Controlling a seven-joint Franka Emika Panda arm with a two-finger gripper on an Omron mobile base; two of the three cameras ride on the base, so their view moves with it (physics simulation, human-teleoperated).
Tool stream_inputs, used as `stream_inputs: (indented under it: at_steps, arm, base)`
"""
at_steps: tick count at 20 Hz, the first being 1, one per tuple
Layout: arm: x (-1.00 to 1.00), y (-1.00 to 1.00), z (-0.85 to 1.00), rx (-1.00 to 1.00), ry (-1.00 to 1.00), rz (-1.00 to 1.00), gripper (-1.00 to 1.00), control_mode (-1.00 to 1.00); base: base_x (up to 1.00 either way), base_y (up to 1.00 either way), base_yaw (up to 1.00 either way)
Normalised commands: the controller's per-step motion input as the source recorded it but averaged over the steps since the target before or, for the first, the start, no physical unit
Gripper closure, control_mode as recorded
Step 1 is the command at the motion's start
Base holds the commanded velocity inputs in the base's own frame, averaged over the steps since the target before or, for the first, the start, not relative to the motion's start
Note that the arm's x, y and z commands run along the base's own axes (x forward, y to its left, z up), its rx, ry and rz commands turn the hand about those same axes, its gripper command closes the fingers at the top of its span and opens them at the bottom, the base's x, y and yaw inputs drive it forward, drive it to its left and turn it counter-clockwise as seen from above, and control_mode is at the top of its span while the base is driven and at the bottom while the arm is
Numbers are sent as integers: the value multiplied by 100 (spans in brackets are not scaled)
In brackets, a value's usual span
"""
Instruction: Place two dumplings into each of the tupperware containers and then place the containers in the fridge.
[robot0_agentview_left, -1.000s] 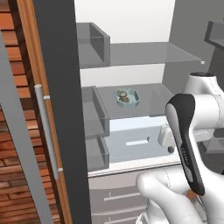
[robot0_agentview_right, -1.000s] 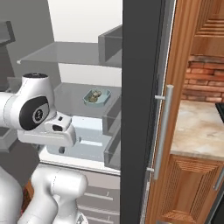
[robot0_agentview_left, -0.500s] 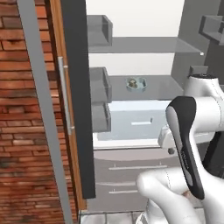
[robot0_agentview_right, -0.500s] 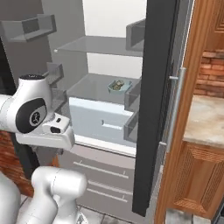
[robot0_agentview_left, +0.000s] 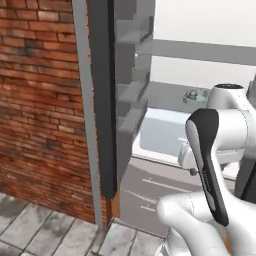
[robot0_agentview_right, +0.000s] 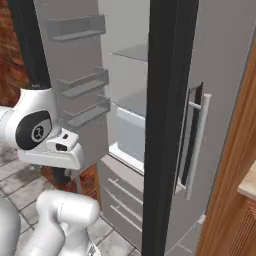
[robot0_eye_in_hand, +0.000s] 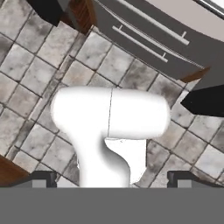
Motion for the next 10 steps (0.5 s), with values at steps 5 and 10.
stream_inputs:
  at_steps: [5, 10]
  arm:
    - [0, 0, 0, 0, 0, 0, -100, 100]
    - [0, 0, 0, 0, 0, 0, -100, 100]
  base:
    - [-59, -25, 91]
    - [-39, -1, 100]
